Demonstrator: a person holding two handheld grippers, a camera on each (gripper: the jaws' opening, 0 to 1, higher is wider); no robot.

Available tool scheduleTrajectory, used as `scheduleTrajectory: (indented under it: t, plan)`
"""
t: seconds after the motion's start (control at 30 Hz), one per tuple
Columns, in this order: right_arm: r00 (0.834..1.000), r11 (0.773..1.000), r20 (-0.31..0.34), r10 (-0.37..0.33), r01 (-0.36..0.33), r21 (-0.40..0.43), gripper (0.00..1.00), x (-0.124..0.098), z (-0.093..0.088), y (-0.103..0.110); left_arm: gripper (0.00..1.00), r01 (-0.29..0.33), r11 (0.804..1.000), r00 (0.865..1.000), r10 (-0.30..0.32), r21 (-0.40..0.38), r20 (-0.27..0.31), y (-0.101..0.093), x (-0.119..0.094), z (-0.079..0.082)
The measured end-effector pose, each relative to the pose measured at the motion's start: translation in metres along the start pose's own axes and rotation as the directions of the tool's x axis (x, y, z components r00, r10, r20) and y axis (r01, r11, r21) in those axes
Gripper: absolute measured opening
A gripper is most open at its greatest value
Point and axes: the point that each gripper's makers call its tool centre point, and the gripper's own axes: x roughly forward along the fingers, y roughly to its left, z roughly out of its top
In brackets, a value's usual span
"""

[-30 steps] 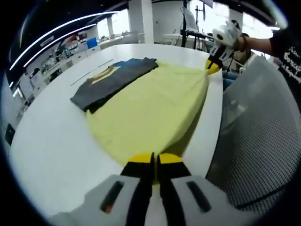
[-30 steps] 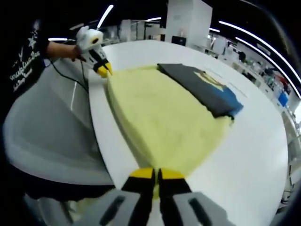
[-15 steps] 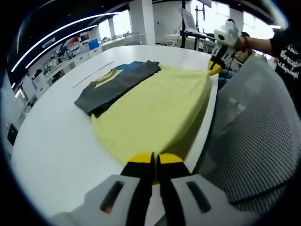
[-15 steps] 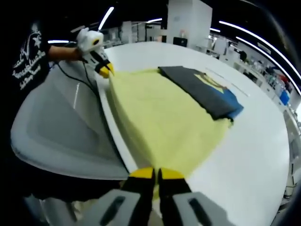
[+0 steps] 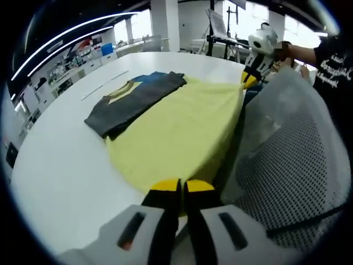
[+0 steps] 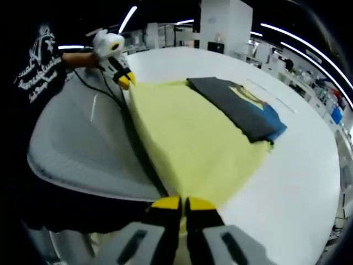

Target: Fold the garment on the visible template until the final outline fits inside the template.

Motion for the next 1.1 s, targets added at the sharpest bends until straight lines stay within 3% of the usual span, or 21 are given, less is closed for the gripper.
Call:
scheduleTrajectory:
  t: [0.37, 0.53, 1.1]
  plan:
    - [0.998, 0.998, -0.025, 0.063, -0.063, -0.029, 0.0, -0.013, -0.003, 0.014, 0.0, 0.058, 0.998, 0.998, -0.058, 0.005, -0.023, -0.023, -0.016, -0.003]
    - [0.998, 0.996, -0.031, 0.062, -0.064, -0.056, 0.0, -0.02, 0.002, 0.015, 0.0, 0.071, 0.997, 0.997, -0.07, 0.021, -0.03, -0.026, -0.021, 0.003]
    - [0.998, 0.988, 0.025, -0.065, 0.067, -0.136, 0.0, -0.041, 0.042, -0.024, 0.0, -0.026, 1.0, 0.999, 0.025, 0.012, 0.023, 0.006, -0.036, 0.05]
